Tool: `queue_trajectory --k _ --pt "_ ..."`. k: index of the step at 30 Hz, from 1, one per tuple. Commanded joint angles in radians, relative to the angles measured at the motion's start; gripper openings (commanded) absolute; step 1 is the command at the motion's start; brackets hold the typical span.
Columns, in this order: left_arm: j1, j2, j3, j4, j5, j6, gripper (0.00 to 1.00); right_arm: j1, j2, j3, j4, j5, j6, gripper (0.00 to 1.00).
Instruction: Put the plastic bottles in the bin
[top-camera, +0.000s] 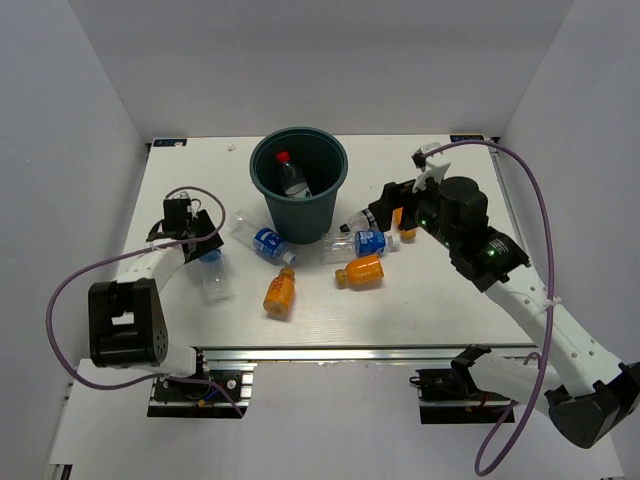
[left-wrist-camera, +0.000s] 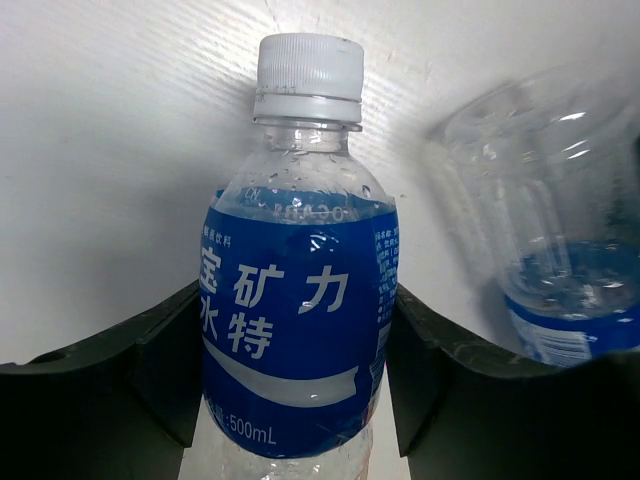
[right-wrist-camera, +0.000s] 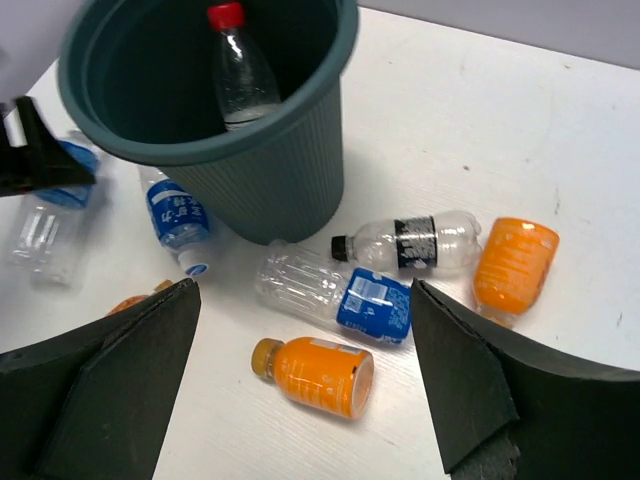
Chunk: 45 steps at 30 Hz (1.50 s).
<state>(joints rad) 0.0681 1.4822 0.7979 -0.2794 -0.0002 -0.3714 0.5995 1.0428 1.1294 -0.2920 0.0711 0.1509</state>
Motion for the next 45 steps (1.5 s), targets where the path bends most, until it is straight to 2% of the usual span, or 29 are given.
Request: queue_trajectory --k 1,7,10,12,13,14,15,17,18,19,24,25,30,33,34,36,37,38,42,45 --pt "-0.004 -0.141 0.041 -0.007 -0.073 -0.050 0.48 -0.004 -0.049 -0.058 0.077 0.088 0.053 0.89" --pt "-0.004 -0.287 0.213 -0.139 -0.199 -0.132 0.46 -0.017 -0.050 -0.089 0.043 0.249 0.075 0.89" --pt "-0.005 -0.351 0.323 -0.089 -0.152 -0.104 0.46 -0.038 -0.043 -0.106 0.051 0.240 0.075 0.89" --pt "-0.005 -0.373 0.376 -0.019 -0.043 -0.098 0.46 -0.066 -0.035 -0.117 0.050 0.227 0.073 0.89" --pt "-0.004 -0.378 0.386 0.078 0.018 -0.100 0.46 -0.079 -0.033 -0.123 0.051 0.219 0.073 0.89" --pt "-0.005 -0.372 0.399 0.129 0.104 -0.106 0.46 -0.124 -0.030 -0.129 0.053 0.204 0.078 0.89" --pt "-0.005 -0.359 0.421 0.175 0.270 -0.115 0.46 -0.151 -0.030 -0.143 0.053 0.150 0.090 0.89" --pt "-0.037 -0.314 0.445 0.328 0.380 -0.127 0.47 -0.231 -0.035 -0.158 0.060 0.083 0.096 0.89" --pt "-0.051 -0.297 0.469 0.363 0.381 -0.130 0.48 -0.251 -0.038 -0.177 0.060 0.032 0.096 0.89" --pt "-0.123 -0.278 0.484 0.397 0.355 -0.129 0.48 -0.263 -0.040 -0.186 0.062 0.024 0.093 0.89" --pt "-0.276 -0.099 0.630 0.480 0.215 -0.049 0.49 -0.300 -0.063 -0.230 0.074 0.055 0.065 0.89" --pt "-0.312 -0.073 0.645 0.556 0.201 -0.046 0.49 -0.305 -0.064 -0.243 0.080 0.056 0.062 0.89" --pt "-0.358 0.097 0.699 0.658 0.132 -0.043 0.50 -0.331 -0.040 -0.257 0.105 0.053 0.036 0.89" --pt "-0.373 0.136 0.692 0.700 0.111 -0.012 0.57 -0.337 -0.010 -0.266 0.137 0.045 0.003 0.89" --pt "-0.382 0.150 0.690 0.698 0.109 -0.006 0.67 -0.336 0.011 -0.267 0.158 0.047 -0.010 0.89" --pt "-0.392 0.159 0.682 0.697 0.132 0.005 0.77 -0.342 0.037 -0.264 0.177 0.045 -0.031 0.90" --pt "-0.393 0.159 0.681 0.698 0.143 0.006 0.93 -0.342 0.069 -0.258 0.188 0.039 -0.040 0.89" --pt "-0.395 0.158 0.684 0.697 0.172 0.011 0.98 -0.343 0.086 -0.240 0.188 0.033 -0.050 0.89" --pt "-0.395 0.164 0.764 0.626 0.180 0.009 0.98 -0.349 0.177 -0.185 0.175 0.029 -0.048 0.89" --pt "-0.396 0.167 0.842 0.513 0.180 0.015 0.98 -0.351 0.233 -0.152 0.186 0.026 -0.040 0.89"
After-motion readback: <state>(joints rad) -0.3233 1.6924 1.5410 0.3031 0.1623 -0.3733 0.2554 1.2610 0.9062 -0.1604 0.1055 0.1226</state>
